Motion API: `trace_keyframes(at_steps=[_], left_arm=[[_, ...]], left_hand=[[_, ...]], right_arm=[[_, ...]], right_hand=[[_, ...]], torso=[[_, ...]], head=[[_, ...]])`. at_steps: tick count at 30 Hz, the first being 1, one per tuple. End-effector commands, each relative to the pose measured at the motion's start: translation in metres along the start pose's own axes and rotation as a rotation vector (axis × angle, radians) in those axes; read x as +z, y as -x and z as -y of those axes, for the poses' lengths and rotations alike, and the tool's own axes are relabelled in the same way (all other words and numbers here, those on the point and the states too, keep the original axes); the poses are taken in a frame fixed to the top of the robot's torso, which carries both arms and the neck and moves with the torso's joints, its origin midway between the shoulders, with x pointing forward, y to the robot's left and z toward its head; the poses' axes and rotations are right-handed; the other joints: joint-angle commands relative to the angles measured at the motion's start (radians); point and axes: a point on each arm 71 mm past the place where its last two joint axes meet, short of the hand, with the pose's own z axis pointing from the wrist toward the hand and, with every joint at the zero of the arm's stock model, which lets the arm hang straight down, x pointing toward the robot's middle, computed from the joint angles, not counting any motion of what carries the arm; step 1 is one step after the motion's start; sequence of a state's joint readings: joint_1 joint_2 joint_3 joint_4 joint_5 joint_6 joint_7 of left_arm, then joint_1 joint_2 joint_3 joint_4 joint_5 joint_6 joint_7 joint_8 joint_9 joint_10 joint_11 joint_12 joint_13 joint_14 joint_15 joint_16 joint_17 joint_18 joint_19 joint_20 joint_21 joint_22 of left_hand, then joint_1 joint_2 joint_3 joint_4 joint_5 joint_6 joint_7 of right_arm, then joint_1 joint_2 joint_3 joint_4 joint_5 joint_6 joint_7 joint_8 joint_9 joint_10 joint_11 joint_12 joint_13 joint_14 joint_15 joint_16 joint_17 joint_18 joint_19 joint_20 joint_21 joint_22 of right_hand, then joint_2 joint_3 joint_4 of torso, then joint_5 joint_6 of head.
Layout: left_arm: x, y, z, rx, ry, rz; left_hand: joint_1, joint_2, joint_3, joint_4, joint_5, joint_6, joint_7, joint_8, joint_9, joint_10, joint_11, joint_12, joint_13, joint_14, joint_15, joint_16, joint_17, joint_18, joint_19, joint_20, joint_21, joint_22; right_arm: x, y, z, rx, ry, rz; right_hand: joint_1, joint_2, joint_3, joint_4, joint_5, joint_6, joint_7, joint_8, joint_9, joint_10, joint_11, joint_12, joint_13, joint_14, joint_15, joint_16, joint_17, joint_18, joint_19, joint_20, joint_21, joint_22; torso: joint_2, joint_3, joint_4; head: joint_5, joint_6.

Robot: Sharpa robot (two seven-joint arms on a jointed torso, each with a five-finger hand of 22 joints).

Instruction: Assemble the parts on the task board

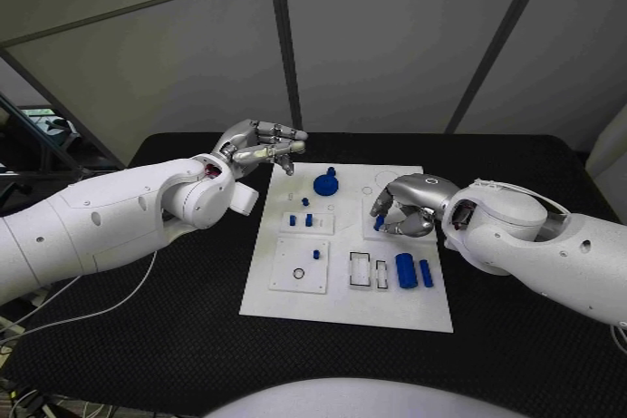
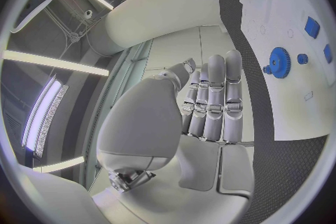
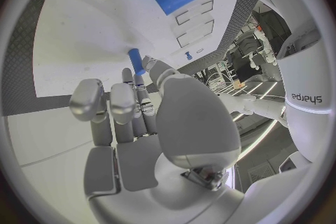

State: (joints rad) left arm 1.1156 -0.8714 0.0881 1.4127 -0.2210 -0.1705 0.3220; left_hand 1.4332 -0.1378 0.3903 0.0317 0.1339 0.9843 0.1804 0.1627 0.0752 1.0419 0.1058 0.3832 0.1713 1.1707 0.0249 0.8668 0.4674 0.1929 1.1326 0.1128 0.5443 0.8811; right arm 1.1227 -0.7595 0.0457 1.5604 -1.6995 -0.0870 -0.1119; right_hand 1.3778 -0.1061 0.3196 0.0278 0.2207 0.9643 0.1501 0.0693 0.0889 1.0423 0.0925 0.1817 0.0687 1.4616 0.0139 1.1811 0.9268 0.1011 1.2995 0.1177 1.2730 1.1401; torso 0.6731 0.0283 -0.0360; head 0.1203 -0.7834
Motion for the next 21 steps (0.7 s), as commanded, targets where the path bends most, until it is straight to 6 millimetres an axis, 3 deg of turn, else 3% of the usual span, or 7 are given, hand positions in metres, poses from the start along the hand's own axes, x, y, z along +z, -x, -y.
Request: trace_keyframes(at_steps=[1, 11, 21], left_arm=[[0.0004, -0.0013, 0.0013, -0.007, -0.006, -0.013], [0.0005, -0.0010, 0.0012, -0.007, -0.006, -0.012], [0.0005, -0.0011, 0.0012, -0.007, -0.005, -0.012]], left_hand=[[-0.003, 0.004, -0.004, 0.000, -0.003, -0.007, 0.002, 0.002, -0.001, -0.006, 0.000, 0.005, 0.001, -0.006, -0.001, -0.005, -0.001, -0.012, -0.003, 0.004, -0.005, -0.001], [-0.003, 0.004, -0.004, 0.000, -0.003, -0.007, 0.002, 0.002, -0.001, -0.006, 0.000, 0.005, 0.001, -0.006, -0.001, -0.005, -0.001, -0.012, -0.003, 0.004, -0.005, -0.001], [-0.003, 0.004, -0.004, 0.000, -0.003, -0.007, 0.002, 0.002, -0.001, -0.006, 0.000, 0.005, 0.001, -0.006, -0.001, -0.005, -0.001, -0.012, -0.003, 0.004, -0.005, -0.001]], right_arm=[[0.0011, -0.0019, 0.0002, -0.017, -0.004, -0.024], [0.0027, -0.0028, -0.0002, -0.017, 0.000, -0.022], [0.0037, -0.0007, -0.0013, -0.001, 0.003, 0.014]], right_hand=[[0.005, 0.010, 0.007, 0.001, -0.003, 0.015, 0.000, 0.006, 0.003, 0.015, 0.001, 0.008, 0.001, 0.009, -0.006, 0.006, 0.002, -0.004, 0.014, -0.002, 0.009, 0.009], [0.013, 0.019, 0.027, 0.005, -0.002, 0.064, 0.000, 0.022, 0.013, 0.054, -0.005, 0.014, 0.001, 0.013, -0.012, 0.022, 0.018, -0.012, 0.040, -0.007, 0.037, 0.046], [0.019, 0.052, 0.046, 0.017, -0.029, 0.130, -0.019, 0.047, 0.029, 0.124, -0.026, 0.021, 0.009, 0.020, -0.027, 0.045, 0.042, -0.019, 0.061, -0.020, 0.062, 0.080]], torso=[[-0.002, 0.0002, -0.0003], [-0.001, 0.0002, -0.0009], [-0.001, -0.0002, -0.0006]], head=[[0.001, -0.004], [0.003, -0.006], [0.003, -0.011]])
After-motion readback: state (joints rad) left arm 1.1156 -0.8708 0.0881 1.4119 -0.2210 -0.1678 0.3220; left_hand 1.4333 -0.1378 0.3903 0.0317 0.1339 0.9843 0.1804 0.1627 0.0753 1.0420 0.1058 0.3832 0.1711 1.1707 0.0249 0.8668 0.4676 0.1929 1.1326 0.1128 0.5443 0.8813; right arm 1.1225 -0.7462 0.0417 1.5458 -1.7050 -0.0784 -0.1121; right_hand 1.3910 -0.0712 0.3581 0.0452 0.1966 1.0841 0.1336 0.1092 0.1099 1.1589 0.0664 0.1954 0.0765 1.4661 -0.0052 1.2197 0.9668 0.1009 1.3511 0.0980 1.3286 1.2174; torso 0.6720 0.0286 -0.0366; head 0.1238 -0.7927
